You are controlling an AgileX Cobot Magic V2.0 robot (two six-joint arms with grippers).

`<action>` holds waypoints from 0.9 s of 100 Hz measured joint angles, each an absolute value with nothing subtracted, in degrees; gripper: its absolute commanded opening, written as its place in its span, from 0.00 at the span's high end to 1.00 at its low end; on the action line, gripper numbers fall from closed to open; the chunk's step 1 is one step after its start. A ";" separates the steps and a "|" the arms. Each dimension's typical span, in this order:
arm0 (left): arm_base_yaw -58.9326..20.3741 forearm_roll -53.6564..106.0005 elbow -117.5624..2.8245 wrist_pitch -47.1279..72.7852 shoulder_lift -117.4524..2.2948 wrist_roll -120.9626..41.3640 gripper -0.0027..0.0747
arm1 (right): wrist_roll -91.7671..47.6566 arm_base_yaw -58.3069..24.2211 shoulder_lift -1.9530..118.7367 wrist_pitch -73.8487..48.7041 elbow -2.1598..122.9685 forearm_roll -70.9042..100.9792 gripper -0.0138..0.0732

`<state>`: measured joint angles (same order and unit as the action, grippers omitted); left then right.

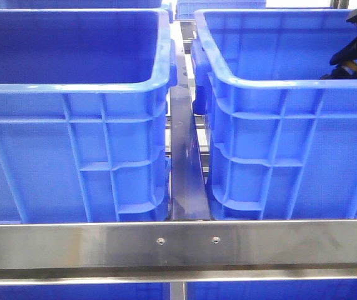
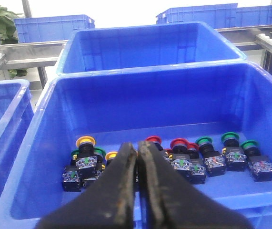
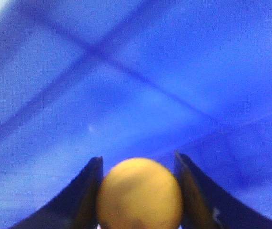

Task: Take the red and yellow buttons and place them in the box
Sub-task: 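Carry the yellow button with the right gripper over the other bin, then lower the yellow button into the bin and open the right gripper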

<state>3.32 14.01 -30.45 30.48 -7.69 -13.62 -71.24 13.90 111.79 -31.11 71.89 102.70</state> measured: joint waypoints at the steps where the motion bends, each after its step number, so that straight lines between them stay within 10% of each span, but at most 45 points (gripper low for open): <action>1: 3.32 14.01 -30.45 30.48 -7.69 -13.62 0.99 | -71.24 13.90 111.89 -31.32 71.90 102.70 0.88; 54: 3.32 14.01 -30.45 30.48 -7.69 -13.62 0.99 | -71.24 13.90 113.18 -30.24 72.64 102.70 0.87; 90: 3.32 14.01 -30.45 30.37 -7.69 -13.62 0.99 | -71.24 13.90 113.18 -28.92 72.64 102.90 0.48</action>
